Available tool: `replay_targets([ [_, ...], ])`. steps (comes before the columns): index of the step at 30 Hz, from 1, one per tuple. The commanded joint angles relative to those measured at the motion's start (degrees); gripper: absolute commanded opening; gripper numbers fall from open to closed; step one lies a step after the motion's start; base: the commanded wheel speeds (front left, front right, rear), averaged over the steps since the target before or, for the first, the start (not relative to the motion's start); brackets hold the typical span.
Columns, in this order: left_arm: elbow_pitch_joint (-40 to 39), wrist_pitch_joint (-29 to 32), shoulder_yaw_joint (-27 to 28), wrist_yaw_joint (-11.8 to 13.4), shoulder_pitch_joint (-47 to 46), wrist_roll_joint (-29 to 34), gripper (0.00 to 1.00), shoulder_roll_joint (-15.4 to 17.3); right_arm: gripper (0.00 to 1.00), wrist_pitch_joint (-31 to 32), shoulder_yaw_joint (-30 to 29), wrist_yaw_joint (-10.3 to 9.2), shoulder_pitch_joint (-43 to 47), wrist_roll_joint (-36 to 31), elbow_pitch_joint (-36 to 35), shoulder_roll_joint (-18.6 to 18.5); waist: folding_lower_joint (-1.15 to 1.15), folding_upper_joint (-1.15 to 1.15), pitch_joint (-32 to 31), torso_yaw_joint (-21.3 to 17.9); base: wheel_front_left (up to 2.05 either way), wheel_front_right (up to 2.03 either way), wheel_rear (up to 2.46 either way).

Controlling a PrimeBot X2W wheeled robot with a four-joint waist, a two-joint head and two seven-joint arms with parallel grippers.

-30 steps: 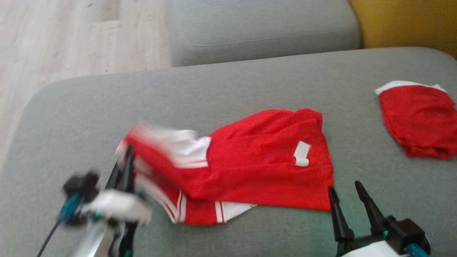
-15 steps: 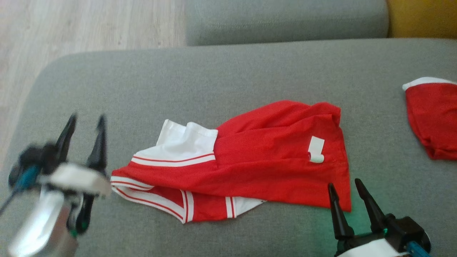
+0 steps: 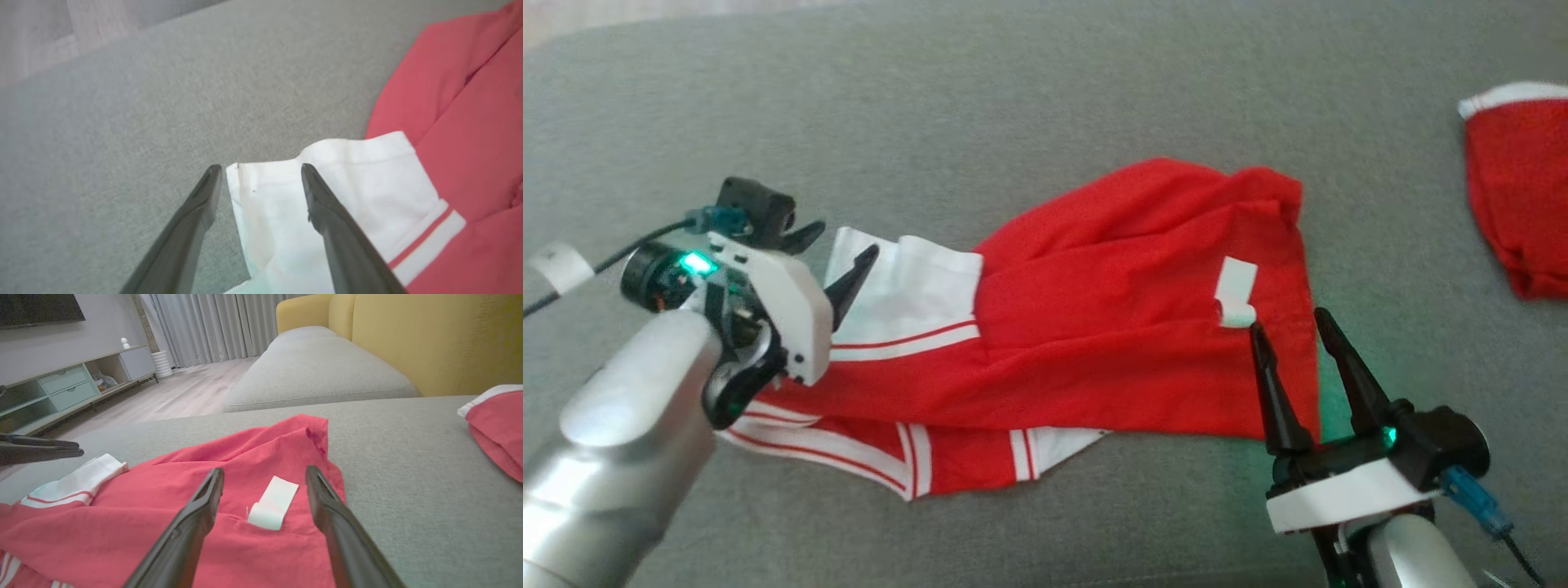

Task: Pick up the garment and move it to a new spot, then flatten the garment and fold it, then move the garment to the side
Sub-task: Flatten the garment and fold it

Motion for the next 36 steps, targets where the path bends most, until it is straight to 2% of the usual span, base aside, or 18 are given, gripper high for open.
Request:
replay_targets([
  [1,-1.0,0.8,1.8,0.1,-3.7,-1.3,1.0,3.3,1.0,-0.2,1.4,0.37,-1.1,-0.2,-1.8,-0.8,-0.02,0.0,1.8,-2.0,0.0,0.0,0.0],
  [6,0.1,3.8,-2.6,0.1,-5.2,-5.7,0.99,6.5,1.0,-0.2,1.5,0.37,-1.4,0.2,-1.6,-0.5,-0.02,0.0,3.0,-4.0,0.0,0.0,0.0],
  [7,0.5,3.7,-3.3,0.1,-5.5,-6.0,0.58,7.0,1.0,-0.2,1.5,0.37,-1.4,0.3,-1.6,-0.4,-0.02,0.0,3.1,-4.3,0.0,0.0,0.0],
  [8,0.8,3.3,-3.8,0.1,-5.8,-6.3,0.32,7.4,1.0,-0.2,1.5,0.37,-1.3,0.4,-1.6,-0.3,-0.02,0.0,3.1,-4.5,0.0,0.0,0.0],
  [9,1.2,2.7,-4.1,0.1,-6.0,-6.6,0.09,7.6,1.0,-0.2,1.5,0.37,-1.3,0.4,-1.6,-0.3,-0.02,0.0,3.0,-4.6,0.0,0.0,0.0],
  [10,1.6,2.3,-4.5,0.1,-6.2,-6.9,0.0,7.8,1.0,-0.2,1.5,0.37,-1.2,0.5,-1.5,-0.2,-0.02,0.0,2.8,-4.7,0.0,0.0,0.0],
  [16,2.4,-1.0,-6.5,0.1,-8.3,-8.3,0.0,8.2,1.0,-0.2,0.9,0.37,-0.4,0.2,-1.0,-0.4,-0.02,0.0,0.7,-4.0,0.0,0.0,0.0],
  [25,0.6,-8.5,-8.9,0.1,-11.8,-7.7,0.0,9.1,1.0,-0.2,0.7,0.37,-3.2,3.6,2.5,-3.8,-0.02,0.0,-1.7,-1.3,0.0,0.0,0.0],
  [29,-0.3,-10.6,-10.6,0.1,-13.1,-7.7,0.0,9.2,1.0,-0.2,4.4,0.37,-7.3,7.2,10.1,-8.3,-0.02,0.0,-2.4,0.2,0.0,0.0,0.0],
  [36,-1.3,-12.6,-13.0,0.1,-15.2,-7.9,0.0,9.2,1.0,2.9,9.4,0.37,-14.9,15.2,21.8,-13.2,-0.02,0.0,-1.9,2.4,0.0,0.0,0.0],
])
